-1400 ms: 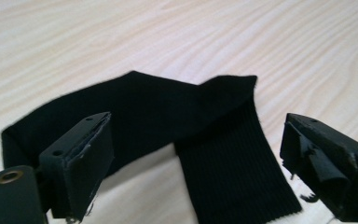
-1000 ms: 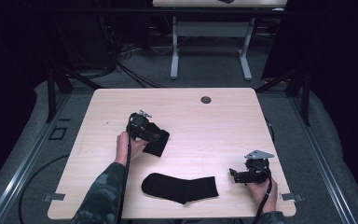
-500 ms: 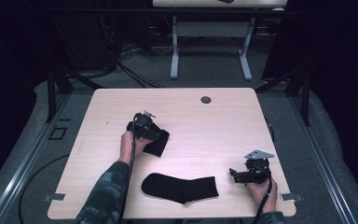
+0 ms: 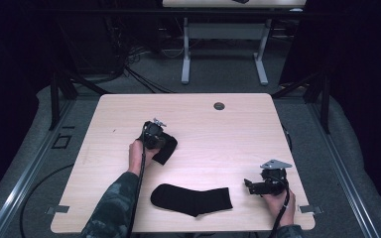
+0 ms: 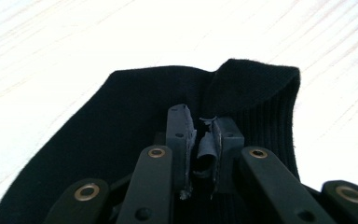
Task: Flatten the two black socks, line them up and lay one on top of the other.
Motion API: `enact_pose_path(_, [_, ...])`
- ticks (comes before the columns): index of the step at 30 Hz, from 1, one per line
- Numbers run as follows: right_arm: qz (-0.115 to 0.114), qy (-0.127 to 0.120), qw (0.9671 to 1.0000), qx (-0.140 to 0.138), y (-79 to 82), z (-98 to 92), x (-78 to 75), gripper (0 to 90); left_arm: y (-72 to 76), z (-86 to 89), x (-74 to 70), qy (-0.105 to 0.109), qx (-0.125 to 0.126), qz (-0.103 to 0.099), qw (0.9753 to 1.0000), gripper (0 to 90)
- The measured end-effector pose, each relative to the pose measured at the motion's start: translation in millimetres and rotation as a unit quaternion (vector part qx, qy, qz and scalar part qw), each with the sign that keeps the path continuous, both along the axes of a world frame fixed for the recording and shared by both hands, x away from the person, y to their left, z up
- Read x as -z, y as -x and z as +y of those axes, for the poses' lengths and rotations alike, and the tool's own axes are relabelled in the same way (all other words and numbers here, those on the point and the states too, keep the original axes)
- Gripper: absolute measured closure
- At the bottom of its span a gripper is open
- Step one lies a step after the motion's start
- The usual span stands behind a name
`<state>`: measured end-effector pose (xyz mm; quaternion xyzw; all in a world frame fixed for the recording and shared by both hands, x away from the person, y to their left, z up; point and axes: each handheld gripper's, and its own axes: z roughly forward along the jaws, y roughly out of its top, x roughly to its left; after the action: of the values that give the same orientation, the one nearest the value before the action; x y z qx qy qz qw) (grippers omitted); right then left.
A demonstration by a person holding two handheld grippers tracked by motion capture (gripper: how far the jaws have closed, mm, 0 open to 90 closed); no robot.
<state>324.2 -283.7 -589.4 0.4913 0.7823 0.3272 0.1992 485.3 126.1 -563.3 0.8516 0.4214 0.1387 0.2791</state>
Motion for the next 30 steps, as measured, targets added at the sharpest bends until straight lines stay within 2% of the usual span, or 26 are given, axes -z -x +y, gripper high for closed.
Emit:
enact_pose_path(6, [0.000, 0.000, 1.0000, 0.000, 0.0, 0.0, 0.0, 1.4, 10.6, -3.0, -21.6, 0.017, -0.005, -0.019, 0.9997, 80.8])
enact_pose_path(12, [0.000, 0.000, 1.0000, 0.001, 0.0, 0.0, 0.0, 1.5, 33.0, -19.9, -52.1, 0.036, 0.028, -0.033, 0.9984, 80.5])
enact_pose_path(15, [-0.001, 0.000, 1.0000, 0.001, 0.0, 0.0, 0.1, 1.6, 43.8, -31.3, -61.4, 0.045, 0.045, -0.033, 0.9975, 80.2])
enact_pose_path(18, [-0.003, -0.001, 1.0000, 0.001, 0.0, -0.1, 0.3, 1.7, 53.8, -44.3, -66.1, 0.058, 0.059, -0.025, 0.9962, 80.0])
enact_pose_path(21, [-0.002, 0.000, 1.0000, 0.000, -0.1, -0.2, 0.3, 1.7, 61.2, -59.3, -63.1, 0.059, 0.073, -0.012, 0.9955, 79.6])
enact_pose_path(23, [-0.002, 0.000, 1.0000, 0.000, 0.0, -0.2, 0.2, 1.9, 64.0, -68.6, -55.5, 0.057, 0.076, -0.001, 0.9954, 79.5])
enact_pose_path(26, [-0.001, 0.000, 1.0000, 0.002, 0.1, -0.4, -0.1, 2.2, 66.4, -82.3, -40.2, 0.044, 0.087, 0.016, 0.9951, 79.5])
enact_pose_path(29, [-0.002, 0.000, 1.0000, 0.002, 0.0, -0.4, 0.0, 2.3, 65.0, -92.2, -24.6, 0.046, 0.091, 0.035, 0.9942, 78.9])
enact_pose_path(30, [-0.002, 0.000, 1.0000, 0.002, 0.0, -0.4, -0.1, 2.3, 64.0, -94.7, -20.1, 0.052, 0.093, 0.042, 0.9934, 78.4])
